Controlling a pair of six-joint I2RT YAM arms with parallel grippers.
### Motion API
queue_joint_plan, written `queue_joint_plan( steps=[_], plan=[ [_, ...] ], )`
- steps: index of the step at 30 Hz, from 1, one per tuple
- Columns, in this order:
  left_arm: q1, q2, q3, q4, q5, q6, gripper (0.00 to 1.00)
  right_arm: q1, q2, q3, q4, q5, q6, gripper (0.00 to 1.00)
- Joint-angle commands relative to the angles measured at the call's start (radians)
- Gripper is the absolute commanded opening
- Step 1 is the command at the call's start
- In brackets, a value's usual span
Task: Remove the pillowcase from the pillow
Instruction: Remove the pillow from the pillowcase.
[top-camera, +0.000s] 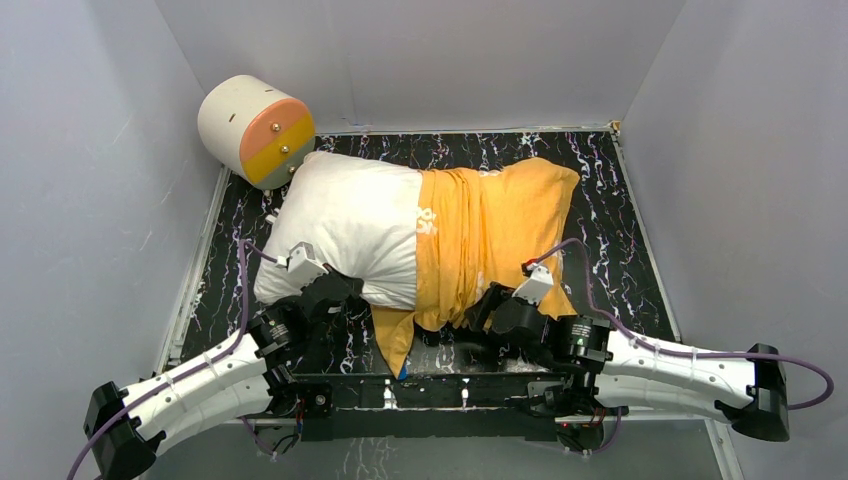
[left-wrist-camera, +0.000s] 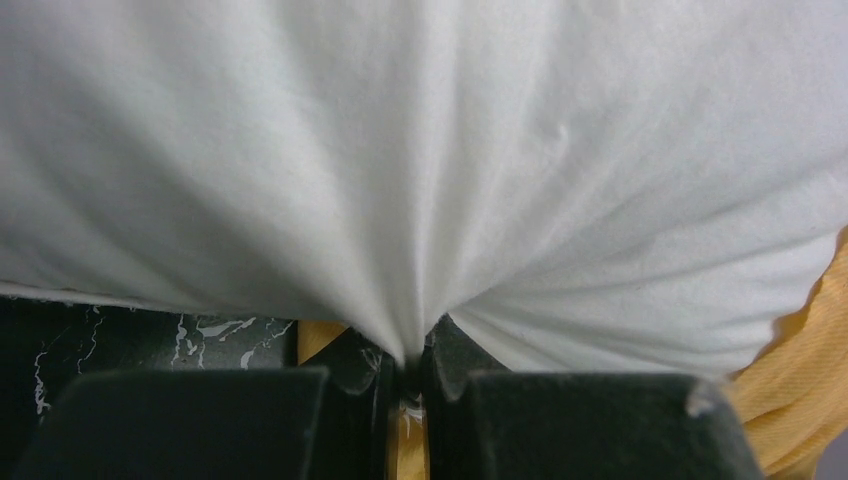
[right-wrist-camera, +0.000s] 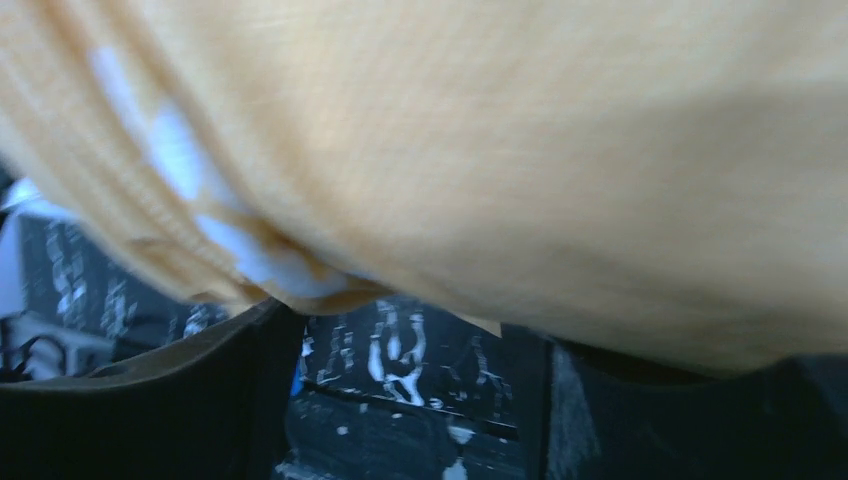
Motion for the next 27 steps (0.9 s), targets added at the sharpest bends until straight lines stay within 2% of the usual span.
queue_joint_plan(
  steps=[1, 2, 4, 6, 9, 11, 13, 16, 18, 20, 21, 24, 25, 27],
  plan=[
    [0.016, -0.011, 0.032, -0.084, -0.107, 0.034, 0.00, -0.012, 0.066, 0.084, -0.371, 0.223, 0.277, 0.59],
    [0.016, -0.004, 0.039, -0.103, -0.120, 0.030, 0.00, -0.012, 0.088, 0.103, -0.440, 0.281, 0.339, 0.40],
    [0.015, 0.026, 0.063, -0.210, -0.158, -0.028, 0.00, -0.012, 0.129, 0.135, -0.511, 0.388, 0.409, 0.12],
    [0.015, 0.074, 0.098, -0.303, -0.201, -0.084, 0.00, -0.013, 0.157, 0.172, -0.566, 0.481, 0.455, 0.00],
    [0.016, 0.099, 0.118, -0.368, -0.244, -0.094, 0.00, -0.021, 0.182, 0.253, -0.825, 0.588, 0.679, 0.00],
    [0.015, 0.090, 0.114, -0.363, -0.256, -0.086, 0.00, -0.071, 0.191, 0.318, -0.836, 0.621, 0.582, 0.00],
    [0.015, 0.074, 0.102, -0.355, -0.257, -0.083, 0.00, -0.157, 0.213, 0.386, -0.777, 0.629, 0.395, 0.00],
    [0.016, 0.040, 0.091, -0.367, -0.241, -0.095, 0.00, -0.269, 0.222, 0.455, -0.825, 0.651, 0.323, 0.00],
    [0.016, 0.018, 0.088, -0.357, -0.225, -0.089, 0.00, -0.287, 0.183, 0.488, -0.740, 0.628, 0.189, 0.00],
    [0.016, 0.000, 0.083, -0.318, -0.196, -0.069, 0.00, -0.288, 0.100, 0.463, -0.463, 0.460, -0.211, 0.11],
    [0.016, -0.004, 0.083, -0.299, -0.177, -0.060, 0.00, -0.287, 0.052, 0.431, -0.352, 0.334, -0.296, 0.21],
    [0.015, -0.003, 0.089, -0.280, -0.140, -0.049, 0.00, -0.288, -0.106, 0.321, -0.184, -0.021, -0.334, 0.59],
    [0.015, -0.004, 0.092, -0.281, -0.131, -0.041, 0.00, -0.287, -0.149, 0.286, -0.176, -0.099, -0.289, 0.65],
    [0.015, -0.015, 0.083, -0.280, -0.122, -0.042, 0.00, -0.288, -0.209, 0.218, -0.173, -0.229, -0.220, 0.70]
  ],
)
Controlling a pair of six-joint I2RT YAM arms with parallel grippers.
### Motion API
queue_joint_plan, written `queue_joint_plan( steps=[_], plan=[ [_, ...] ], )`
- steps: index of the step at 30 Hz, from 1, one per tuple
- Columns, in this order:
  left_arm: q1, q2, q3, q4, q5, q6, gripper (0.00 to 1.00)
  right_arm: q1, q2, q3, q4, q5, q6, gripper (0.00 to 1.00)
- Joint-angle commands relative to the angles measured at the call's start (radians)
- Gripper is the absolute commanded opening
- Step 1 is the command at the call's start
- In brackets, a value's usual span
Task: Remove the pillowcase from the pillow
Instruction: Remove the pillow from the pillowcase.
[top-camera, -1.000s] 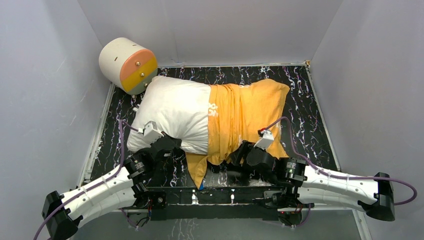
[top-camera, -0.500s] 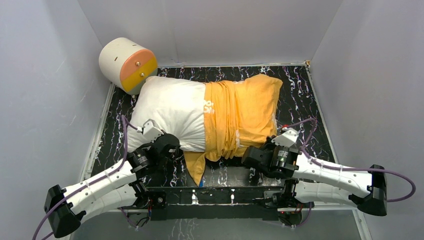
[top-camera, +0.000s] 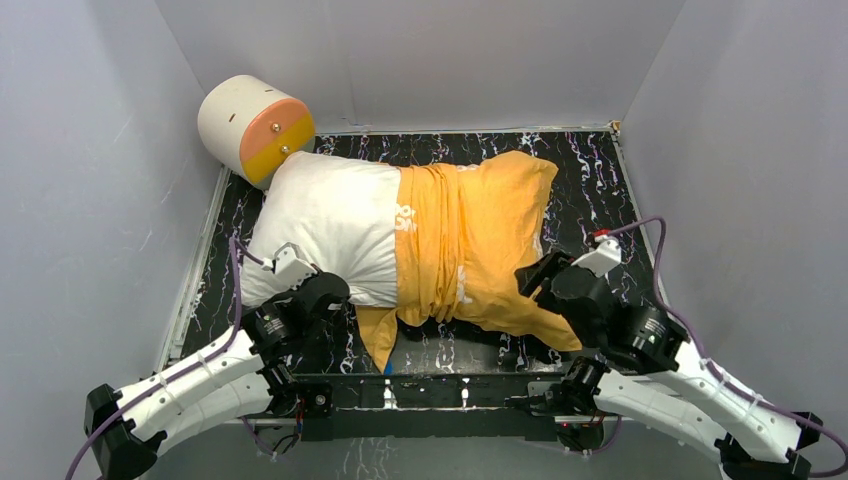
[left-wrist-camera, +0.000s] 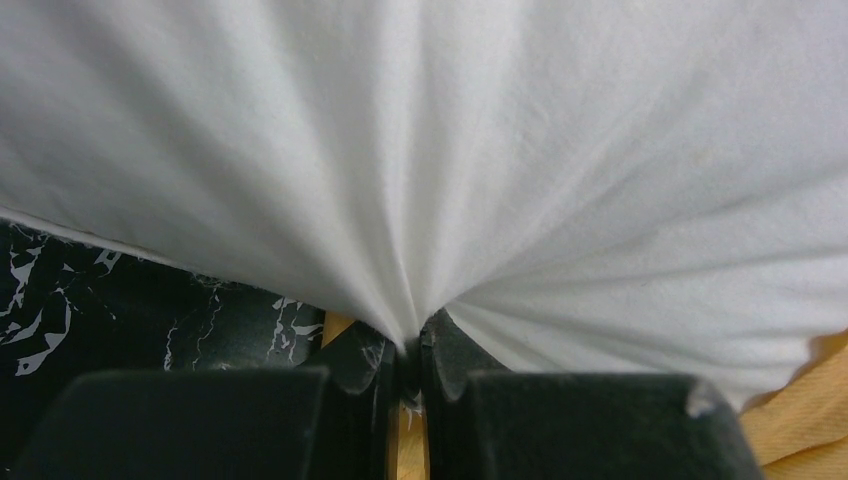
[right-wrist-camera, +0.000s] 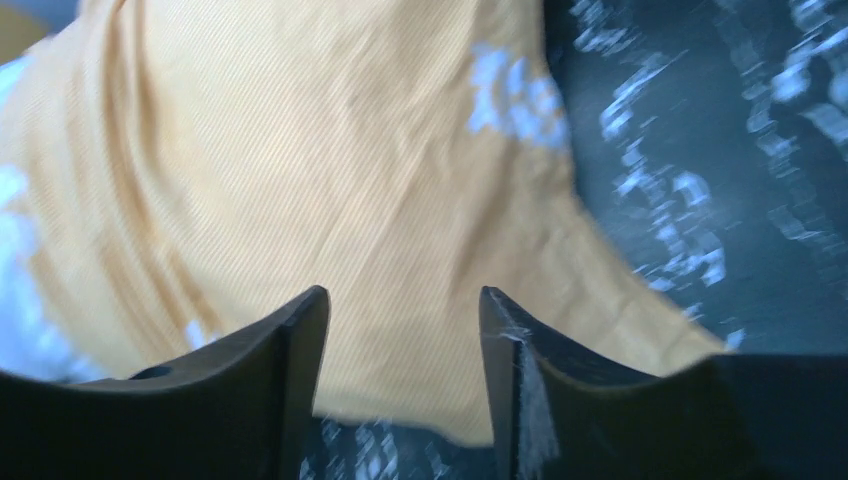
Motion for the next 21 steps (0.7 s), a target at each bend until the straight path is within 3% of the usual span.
queue_joint_plan(
  steps=[1, 4, 6, 10, 12, 14, 16, 19, 21],
  plan=[
    [0.008, -0.033, -0.009, -0.025, -0.013, 0.031, 0.00, -0.002, -0.122, -0.131, 0.174, -0.449, -0.048, 0.71],
    [0.008, -0.055, -0.019, -0.015, -0.010, 0.032, 0.00, -0.001, -0.041, -0.174, 0.224, -0.599, -0.069, 0.72],
    [0.008, -0.057, -0.016, -0.013, -0.012, 0.035, 0.00, 0.000, 0.081, -0.170, 0.231, -0.603, -0.061, 0.74],
    [0.008, -0.054, -0.005, -0.016, -0.014, 0.046, 0.00, 0.010, 0.243, -0.228, 0.431, -0.468, 0.016, 0.80],
    [0.008, -0.051, -0.002, -0.015, -0.014, 0.048, 0.00, 0.010, 0.296, -0.282, 0.585, -0.342, 0.051, 0.83],
    [0.008, -0.046, 0.002, -0.018, -0.018, 0.056, 0.00, 0.010, 0.364, -0.277, 0.605, -0.196, 0.074, 0.82],
    [0.008, -0.042, 0.005, -0.038, -0.036, 0.062, 0.00, 0.010, 0.415, -0.232, 0.530, -0.047, 0.086, 0.71],
    [0.009, -0.051, -0.007, -0.110, -0.136, 0.046, 0.00, 0.011, 0.404, -0.194, 0.365, 0.171, 0.187, 0.24],
    [0.009, -0.078, -0.008, -0.196, -0.205, 0.005, 0.00, 0.010, 0.339, -0.172, 0.226, 0.273, 0.252, 0.01]
  ],
)
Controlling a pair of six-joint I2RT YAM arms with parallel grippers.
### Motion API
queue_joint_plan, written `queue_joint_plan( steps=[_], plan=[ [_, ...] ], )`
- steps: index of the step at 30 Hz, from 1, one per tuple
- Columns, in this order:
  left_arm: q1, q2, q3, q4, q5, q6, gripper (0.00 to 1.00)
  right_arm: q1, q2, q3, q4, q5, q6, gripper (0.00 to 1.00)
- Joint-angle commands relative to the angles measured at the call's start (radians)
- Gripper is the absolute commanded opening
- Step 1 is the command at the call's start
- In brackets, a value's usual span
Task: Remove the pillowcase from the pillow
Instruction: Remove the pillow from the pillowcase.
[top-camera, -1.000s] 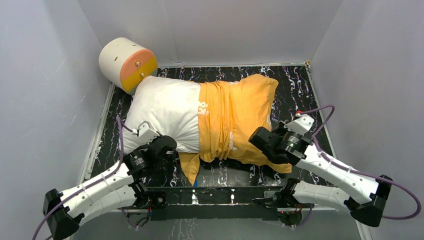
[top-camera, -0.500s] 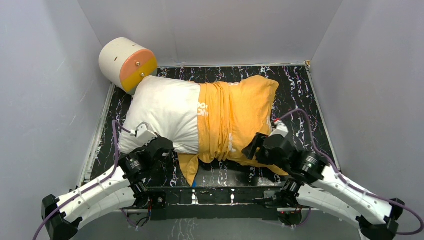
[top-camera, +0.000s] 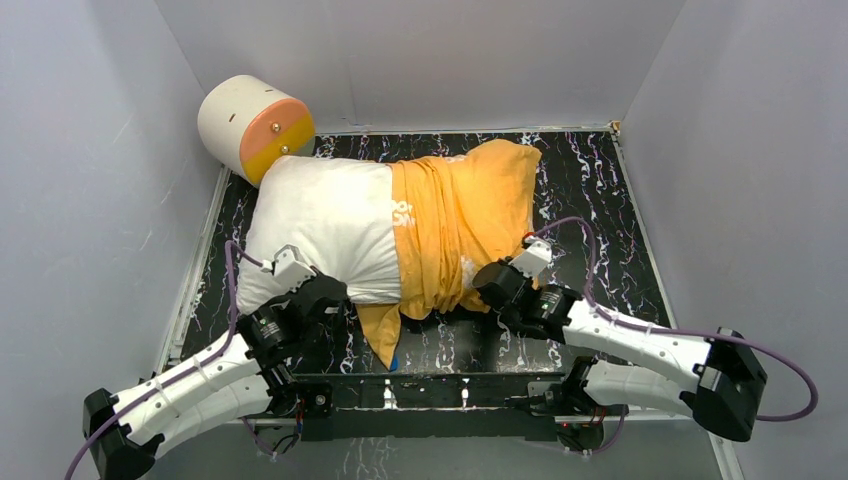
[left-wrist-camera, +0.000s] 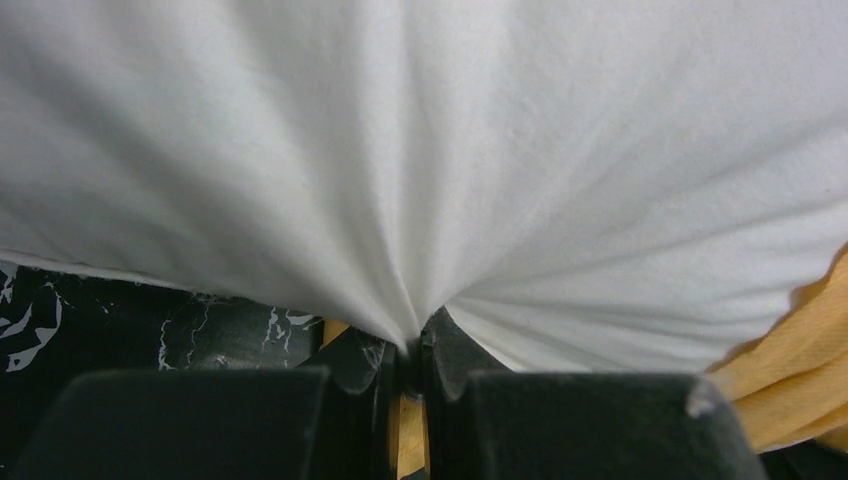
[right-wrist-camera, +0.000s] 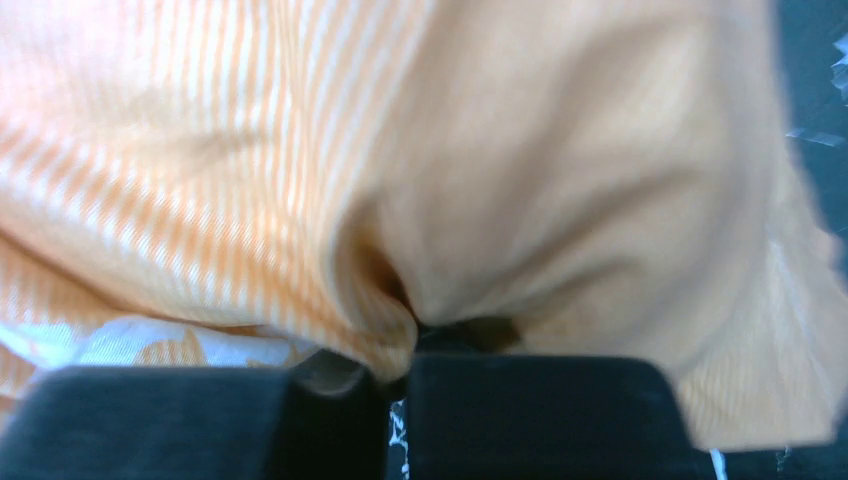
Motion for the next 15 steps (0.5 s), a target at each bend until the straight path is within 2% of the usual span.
queue_joint_plan(
  steps=[1, 3, 7, 11, 15],
  plan=[
    [0.010, -0.061, -0.001, -0.202, -0.239, -0.008, 0.00, -0.019, -0.114, 0.072, -0.263, 0.463, 0.149, 0.00],
    [0.010, -0.089, -0.007, -0.223, -0.248, -0.013, 0.00, -0.037, -0.210, 0.091, -0.253, 0.526, 0.041, 0.00],
    [0.009, -0.095, 0.002, -0.379, -0.273, -0.142, 0.00, -0.122, -0.361, 0.091, -0.033, 0.585, -0.349, 0.00],
    [0.009, -0.123, 0.009, -0.441, -0.284, -0.174, 0.00, -0.206, -0.422, 0.133, -0.128, 0.622, -0.370, 0.00],
    [0.010, -0.138, 0.009, -0.453, -0.282, -0.173, 0.00, -0.210, -0.455, 0.143, -0.135, 0.606, -0.441, 0.00]
  ],
)
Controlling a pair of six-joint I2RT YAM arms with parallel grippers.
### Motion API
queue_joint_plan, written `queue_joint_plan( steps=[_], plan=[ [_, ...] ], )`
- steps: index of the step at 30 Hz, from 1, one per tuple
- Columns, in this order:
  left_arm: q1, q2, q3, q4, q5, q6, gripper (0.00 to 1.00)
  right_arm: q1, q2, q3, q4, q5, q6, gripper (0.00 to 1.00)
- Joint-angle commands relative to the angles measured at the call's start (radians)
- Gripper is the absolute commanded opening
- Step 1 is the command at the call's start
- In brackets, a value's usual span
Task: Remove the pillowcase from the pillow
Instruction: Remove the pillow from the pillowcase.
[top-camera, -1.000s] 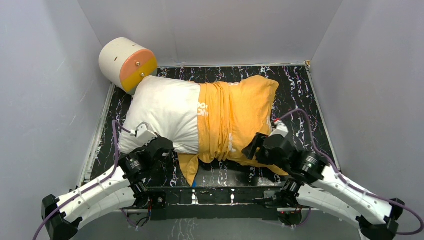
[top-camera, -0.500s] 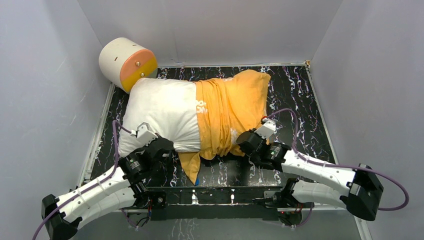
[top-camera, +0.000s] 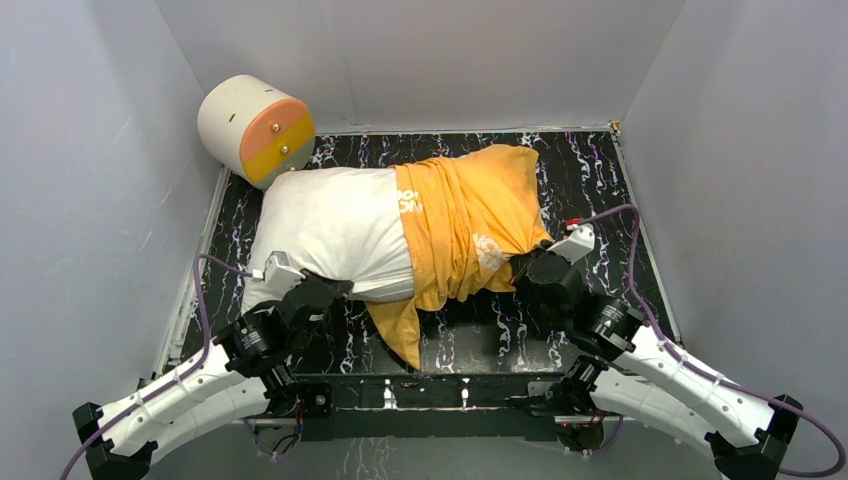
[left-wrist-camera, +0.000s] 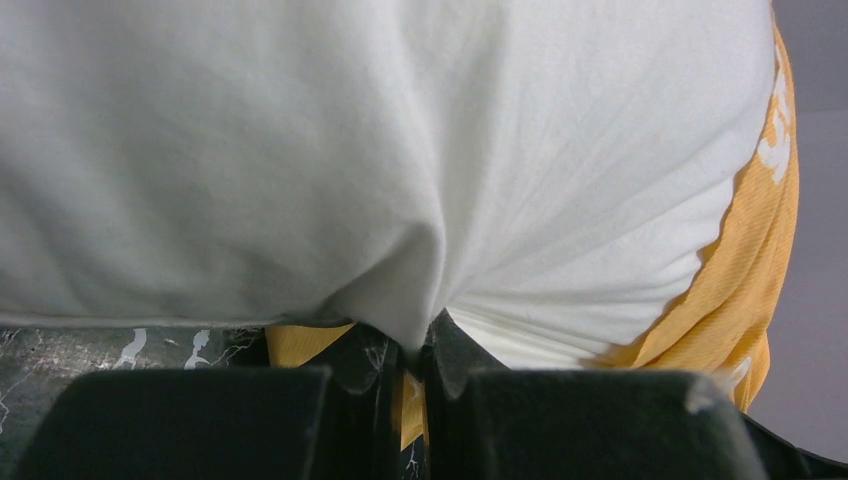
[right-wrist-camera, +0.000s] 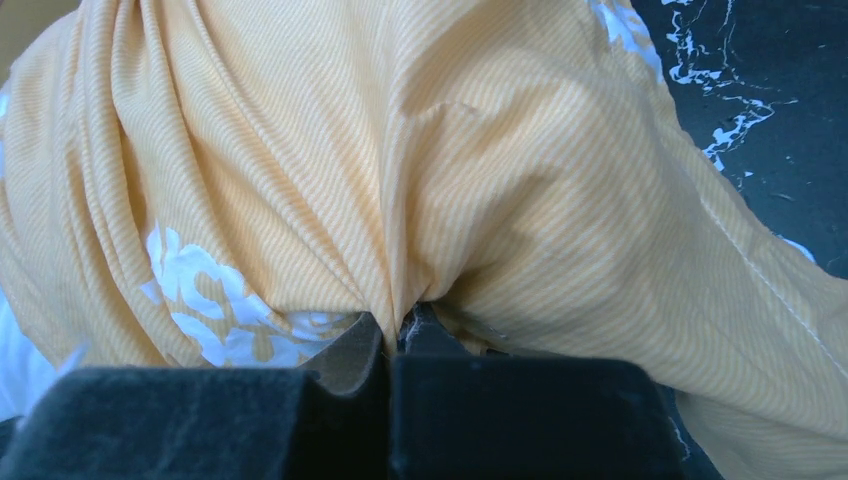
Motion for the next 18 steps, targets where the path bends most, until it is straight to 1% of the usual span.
queue_joint_plan(
  steps=[1, 3, 4, 7, 9, 11, 13, 16, 18],
  plan=[
    [0.046, -0.025, -0.022, -0.415, -0.345, 0.040, 0.00, -0.109, -0.089, 0.086, -0.074, 0.469, -0.207, 0.00],
    [0.046, -0.017, -0.025, -0.400, -0.338, 0.047, 0.00, -0.109, -0.080, 0.086, -0.045, 0.341, -0.302, 0.00],
    [0.046, -0.016, -0.027, -0.391, -0.333, 0.049, 0.00, -0.109, -0.068, 0.090, -0.065, 0.277, -0.312, 0.00],
    [0.046, -0.009, -0.030, -0.354, -0.324, 0.068, 0.00, -0.112, 0.008, 0.120, -0.164, 0.122, -0.300, 0.00],
    [0.046, -0.004, -0.029, -0.355, -0.336, 0.070, 0.00, -0.128, 0.077, 0.172, -0.269, 0.041, -0.272, 0.00],
    [0.046, 0.003, -0.029, -0.380, -0.369, 0.051, 0.00, -0.146, 0.129, 0.227, -0.369, 0.046, -0.220, 0.01],
    [0.046, 0.006, -0.020, -0.418, -0.388, 0.024, 0.00, -0.163, 0.138, 0.254, -0.396, 0.050, -0.227, 0.05],
    [0.046, 0.000, -0.010, -0.431, -0.402, 0.026, 0.00, -0.195, 0.113, 0.278, -0.449, 0.117, -0.209, 0.10],
    [0.046, -0.005, -0.006, -0.437, -0.410, 0.026, 0.00, -0.212, 0.075, 0.294, -0.511, 0.167, -0.161, 0.10]
  ],
)
